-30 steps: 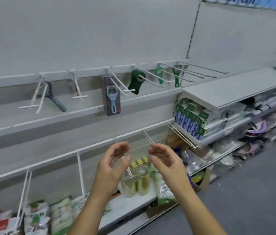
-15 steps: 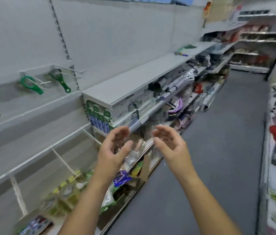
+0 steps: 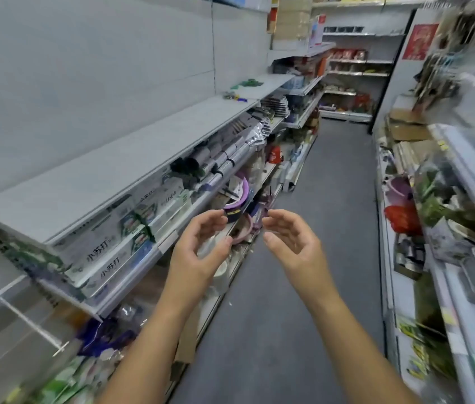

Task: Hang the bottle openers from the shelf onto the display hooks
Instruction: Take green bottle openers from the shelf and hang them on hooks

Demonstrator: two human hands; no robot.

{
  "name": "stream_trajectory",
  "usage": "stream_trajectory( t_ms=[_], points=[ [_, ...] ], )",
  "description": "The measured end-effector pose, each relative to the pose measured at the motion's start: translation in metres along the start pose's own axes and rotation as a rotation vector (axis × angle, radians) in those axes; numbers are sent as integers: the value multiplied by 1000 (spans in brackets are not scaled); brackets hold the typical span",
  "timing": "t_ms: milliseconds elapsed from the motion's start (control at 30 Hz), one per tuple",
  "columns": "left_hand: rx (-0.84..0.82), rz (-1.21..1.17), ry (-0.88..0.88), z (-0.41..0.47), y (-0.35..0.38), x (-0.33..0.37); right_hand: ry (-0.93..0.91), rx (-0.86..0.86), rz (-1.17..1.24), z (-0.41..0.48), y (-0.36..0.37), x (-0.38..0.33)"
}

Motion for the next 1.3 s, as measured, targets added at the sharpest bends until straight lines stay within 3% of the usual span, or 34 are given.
stream_trajectory(
  t_ms=[567,1000,1300],
  points=[
    [-81,-2,-24,315,79,-149,51,104,-37,293,-59,123],
    [8,99,7,568,213,-246,6,-24,43,581,-163,242],
    [124,170,24,730,232,-325,3,-101,39,764,-172,316]
  ],
)
Point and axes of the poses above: each hand's wrist, its own z-axis towards the middle knuckle, its own y-axis out of the palm, x = y × z, the point moved 1 cm from there along z, towards the middle knuckle, and after that the axes turned 13 degrees about -z, right-handed, at the moved point
